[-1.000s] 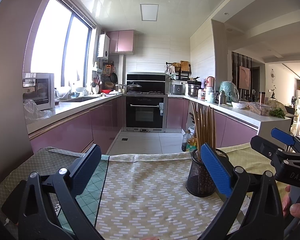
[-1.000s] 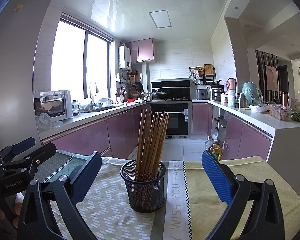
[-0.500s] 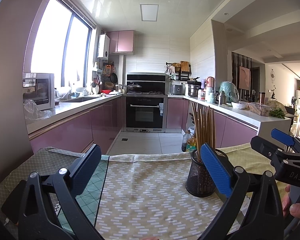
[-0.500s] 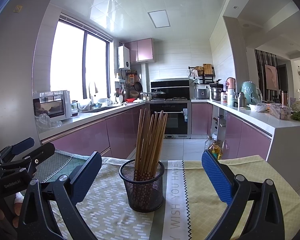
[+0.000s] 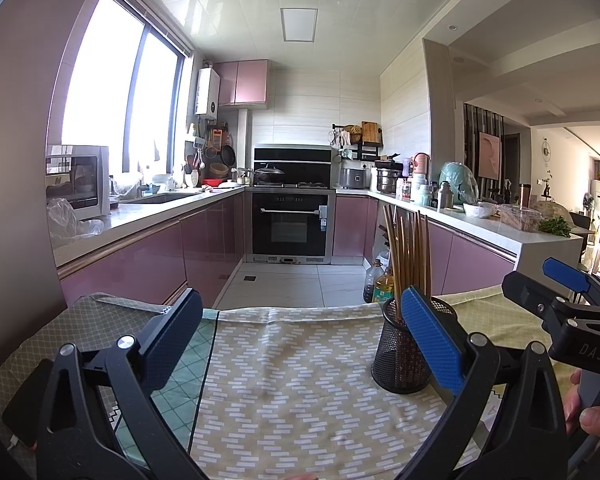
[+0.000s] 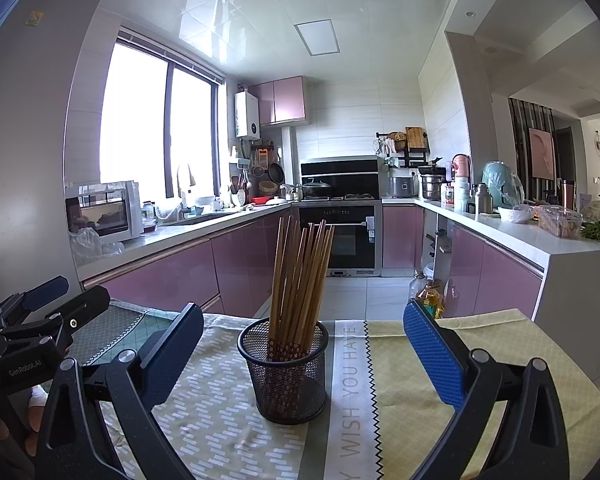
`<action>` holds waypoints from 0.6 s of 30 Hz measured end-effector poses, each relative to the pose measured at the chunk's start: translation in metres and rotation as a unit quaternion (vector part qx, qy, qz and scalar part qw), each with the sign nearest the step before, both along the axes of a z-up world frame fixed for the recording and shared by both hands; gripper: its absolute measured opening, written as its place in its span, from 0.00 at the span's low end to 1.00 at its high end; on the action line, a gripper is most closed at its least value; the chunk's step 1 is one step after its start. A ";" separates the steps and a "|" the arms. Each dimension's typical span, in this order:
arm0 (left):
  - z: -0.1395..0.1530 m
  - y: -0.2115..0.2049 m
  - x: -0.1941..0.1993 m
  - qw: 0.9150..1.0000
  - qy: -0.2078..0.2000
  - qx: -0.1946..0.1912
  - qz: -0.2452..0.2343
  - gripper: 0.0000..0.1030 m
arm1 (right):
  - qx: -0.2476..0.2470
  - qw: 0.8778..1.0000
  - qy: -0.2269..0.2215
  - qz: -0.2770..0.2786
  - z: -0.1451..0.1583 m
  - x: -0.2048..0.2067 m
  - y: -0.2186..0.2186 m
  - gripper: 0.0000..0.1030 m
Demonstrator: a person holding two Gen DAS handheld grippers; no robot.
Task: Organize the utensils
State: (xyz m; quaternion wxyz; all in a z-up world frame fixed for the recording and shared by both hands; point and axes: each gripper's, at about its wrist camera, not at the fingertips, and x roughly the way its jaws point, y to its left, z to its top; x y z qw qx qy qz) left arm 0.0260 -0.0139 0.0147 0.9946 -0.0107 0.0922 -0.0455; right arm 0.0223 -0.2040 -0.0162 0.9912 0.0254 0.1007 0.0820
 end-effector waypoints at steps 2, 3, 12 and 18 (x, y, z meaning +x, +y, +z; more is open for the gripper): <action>0.000 0.000 0.000 1.000 0.000 0.000 0.000 0.95 | 0.000 1.000 0.000 0.000 0.000 0.000 -0.001 0.94; 0.000 0.000 0.000 1.000 0.000 0.000 0.000 0.95 | 0.000 1.000 0.000 0.000 0.000 0.000 0.000 0.94; 0.000 0.000 0.000 1.000 0.000 0.000 0.000 0.95 | 0.001 1.000 -0.001 0.001 -0.001 0.000 -0.001 0.94; 0.000 -0.001 0.001 1.000 0.000 -0.001 0.000 0.95 | 0.001 1.000 -0.001 0.000 -0.001 -0.001 -0.001 0.94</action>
